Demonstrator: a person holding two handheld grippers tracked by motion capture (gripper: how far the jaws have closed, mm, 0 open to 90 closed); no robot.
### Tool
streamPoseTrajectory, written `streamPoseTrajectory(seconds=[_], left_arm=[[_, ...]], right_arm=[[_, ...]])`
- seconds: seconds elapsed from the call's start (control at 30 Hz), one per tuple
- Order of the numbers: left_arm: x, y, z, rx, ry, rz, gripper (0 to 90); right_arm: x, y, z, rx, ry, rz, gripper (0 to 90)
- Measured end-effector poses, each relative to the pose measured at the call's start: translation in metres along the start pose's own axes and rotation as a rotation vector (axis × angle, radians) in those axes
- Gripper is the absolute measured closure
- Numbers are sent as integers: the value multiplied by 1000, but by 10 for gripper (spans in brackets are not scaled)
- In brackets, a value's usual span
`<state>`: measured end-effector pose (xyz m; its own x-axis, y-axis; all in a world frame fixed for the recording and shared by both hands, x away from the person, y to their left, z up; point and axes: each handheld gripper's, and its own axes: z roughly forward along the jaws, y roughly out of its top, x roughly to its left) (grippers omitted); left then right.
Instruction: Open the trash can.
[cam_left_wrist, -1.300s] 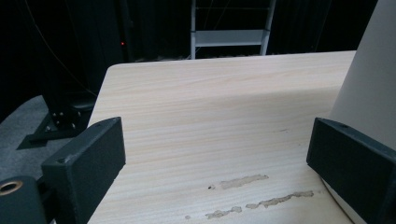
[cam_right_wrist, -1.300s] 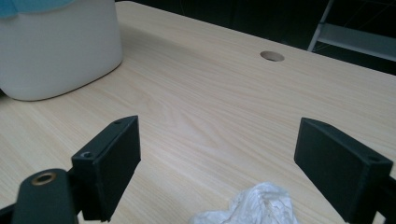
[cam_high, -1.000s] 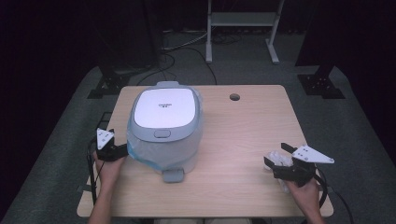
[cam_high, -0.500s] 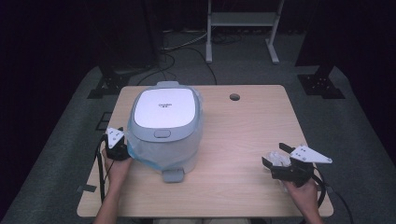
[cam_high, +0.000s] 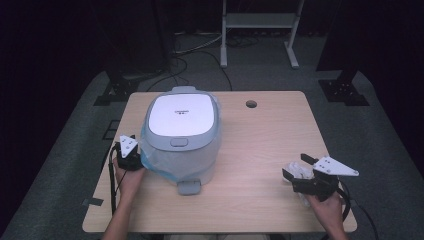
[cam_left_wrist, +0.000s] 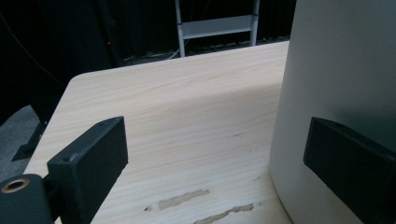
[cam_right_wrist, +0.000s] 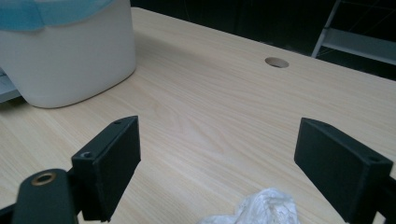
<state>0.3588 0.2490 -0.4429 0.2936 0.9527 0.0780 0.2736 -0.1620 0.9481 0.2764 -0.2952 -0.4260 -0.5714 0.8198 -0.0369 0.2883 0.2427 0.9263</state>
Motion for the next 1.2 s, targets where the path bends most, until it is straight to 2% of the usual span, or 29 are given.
streamPoseTrajectory(seconds=[0.17, 0.4, 0.5, 0.57, 0.73, 0.97, 1.1, 1.2], left_arm=[[-15, 6, 7, 10, -9, 39, 54], [-40, 9, 17, -2, -38, 49, 58], [-46, 10, 19, -6, -35, 56, 58], [-51, 13, 23, 8, -42, 60, 58], [-63, 19, 33, 12, -75, 80, 74], [-70, 19, 39, 12, -102, 67, 74], [-65, 18, 36, 31, -133, 39, 73], [-59, 18, 27, 25, -137, 48, 73]], right_arm=[[-2, 0, -2, -6, -4, 2, 132], [-3, 0, -2, -4, -8, 4, 132], [-3, 0, -2, -4, -9, 5, 132], [-3, 0, -2, -5, -9, 5, 132], [-4, 0, -2, -3, -8, 6, 132], [-4, -1, -1, -3, -7, 11, 132], [-4, -1, -2, -3, -6, 11, 132], [-5, -1, -3, -7, -7, 12, 132]])
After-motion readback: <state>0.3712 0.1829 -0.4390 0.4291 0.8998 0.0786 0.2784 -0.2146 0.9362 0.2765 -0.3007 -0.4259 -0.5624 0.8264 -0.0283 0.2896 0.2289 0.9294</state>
